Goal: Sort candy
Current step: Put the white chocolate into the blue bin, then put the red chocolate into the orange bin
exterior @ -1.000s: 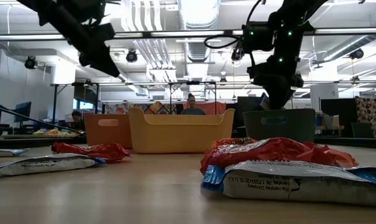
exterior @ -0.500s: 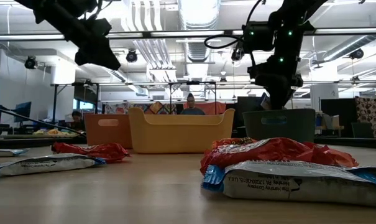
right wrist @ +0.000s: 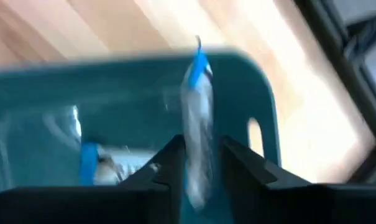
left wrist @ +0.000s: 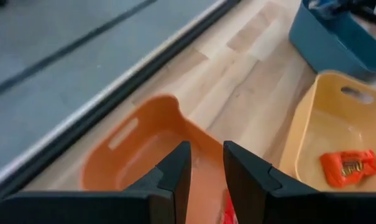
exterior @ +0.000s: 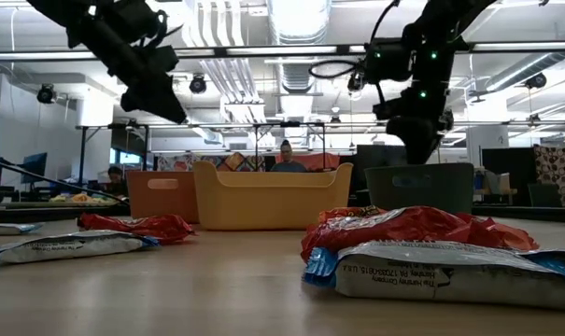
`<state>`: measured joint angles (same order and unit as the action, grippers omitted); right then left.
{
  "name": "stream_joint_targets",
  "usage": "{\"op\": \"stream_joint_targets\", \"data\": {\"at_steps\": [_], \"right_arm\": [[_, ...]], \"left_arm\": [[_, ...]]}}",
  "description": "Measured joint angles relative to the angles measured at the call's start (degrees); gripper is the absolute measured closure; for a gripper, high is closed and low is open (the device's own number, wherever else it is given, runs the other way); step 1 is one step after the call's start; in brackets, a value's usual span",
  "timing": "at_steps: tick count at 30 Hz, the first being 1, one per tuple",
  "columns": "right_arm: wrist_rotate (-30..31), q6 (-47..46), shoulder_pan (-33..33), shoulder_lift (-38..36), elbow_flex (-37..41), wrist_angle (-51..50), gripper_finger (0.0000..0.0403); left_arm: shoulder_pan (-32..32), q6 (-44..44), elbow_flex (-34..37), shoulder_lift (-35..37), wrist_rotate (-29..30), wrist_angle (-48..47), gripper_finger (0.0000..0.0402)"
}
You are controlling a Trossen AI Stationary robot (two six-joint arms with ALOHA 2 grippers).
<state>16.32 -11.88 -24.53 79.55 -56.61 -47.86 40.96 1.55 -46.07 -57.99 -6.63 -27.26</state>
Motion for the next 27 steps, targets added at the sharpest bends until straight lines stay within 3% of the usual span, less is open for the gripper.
{"op": "stream_joint_targets", "data": {"at_steps": [5,9,11,23,27], "right_arm": [[-0.22,-3.85,0.11,-0.74,-0.14,-4.19,0.0269],[-0.36,-8.98,1.06,-2.53,-0.36,-4.64,0.0260],[-0.60,-10.25,2.52,-3.48,-0.36,-2.97,0.0260],[0.23,-10.07,13.62,-8.81,-0.36,9.98,0.0259],[0.25,-10.03,15.53,-9.66,-0.36,11.49,0.0259]], "left_arm": [[-3.01,1.52,1.34,0.39,-0.97,1.11,0.0323],[-7.16,6.22,1.19,2.43,-10.15,0.74,0.0323],[-10.67,8.90,1.45,3.53,-11.35,0.82,0.0323],[-37.43,17.25,1.98,4.40,-2.80,-1.27,0.0323],[-46.41,18.48,2.00,3.06,3.20,-1.17,0.0323]]}}
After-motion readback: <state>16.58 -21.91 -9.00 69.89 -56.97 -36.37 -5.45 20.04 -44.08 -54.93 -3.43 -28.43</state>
